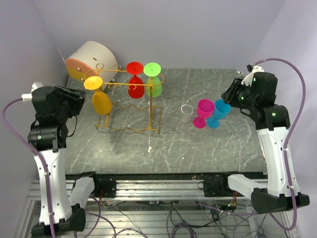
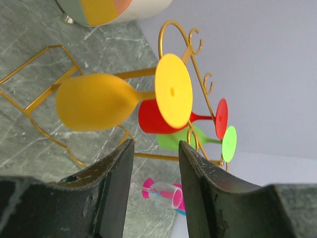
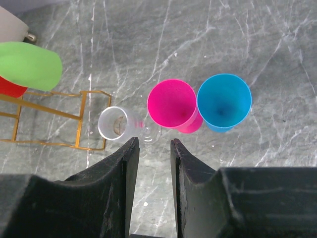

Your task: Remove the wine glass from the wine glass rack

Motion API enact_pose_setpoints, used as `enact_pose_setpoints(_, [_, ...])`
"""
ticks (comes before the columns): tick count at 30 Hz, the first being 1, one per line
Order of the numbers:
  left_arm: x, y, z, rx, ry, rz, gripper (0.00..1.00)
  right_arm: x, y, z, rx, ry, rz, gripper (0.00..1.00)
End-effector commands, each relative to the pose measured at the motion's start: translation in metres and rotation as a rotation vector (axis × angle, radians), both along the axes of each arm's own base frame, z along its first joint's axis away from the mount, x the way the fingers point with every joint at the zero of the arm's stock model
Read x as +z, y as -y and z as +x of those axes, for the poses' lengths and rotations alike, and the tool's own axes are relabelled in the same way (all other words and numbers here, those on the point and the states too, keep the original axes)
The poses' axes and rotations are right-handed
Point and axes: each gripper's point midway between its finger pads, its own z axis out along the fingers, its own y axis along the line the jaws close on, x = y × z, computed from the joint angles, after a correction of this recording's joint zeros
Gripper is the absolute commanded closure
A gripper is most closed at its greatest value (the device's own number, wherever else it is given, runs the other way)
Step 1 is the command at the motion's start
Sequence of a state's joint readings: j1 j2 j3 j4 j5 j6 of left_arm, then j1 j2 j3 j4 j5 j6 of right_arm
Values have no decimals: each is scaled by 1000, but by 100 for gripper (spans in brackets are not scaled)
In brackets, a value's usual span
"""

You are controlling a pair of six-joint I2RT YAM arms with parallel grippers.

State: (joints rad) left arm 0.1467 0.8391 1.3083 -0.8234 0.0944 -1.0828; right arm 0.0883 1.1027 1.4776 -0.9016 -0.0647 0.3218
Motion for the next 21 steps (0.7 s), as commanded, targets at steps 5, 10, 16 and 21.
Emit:
enact_pose_setpoints(5, [11,-5,35,-2,64,21,50,10,-6,1,31,61,15,68])
enact_pose_setpoints(10, [5,-8,45,2,65,29,52,12,-9,2,45,76,22,69])
enact_pose_setpoints(16, [-3,-10,58,0,56,41,54,10,-10,4,54,77,26,69])
enact_pose_setpoints(21, [-12,-11,65,-1,46,35,56,7,-10,5,51,76,24,69])
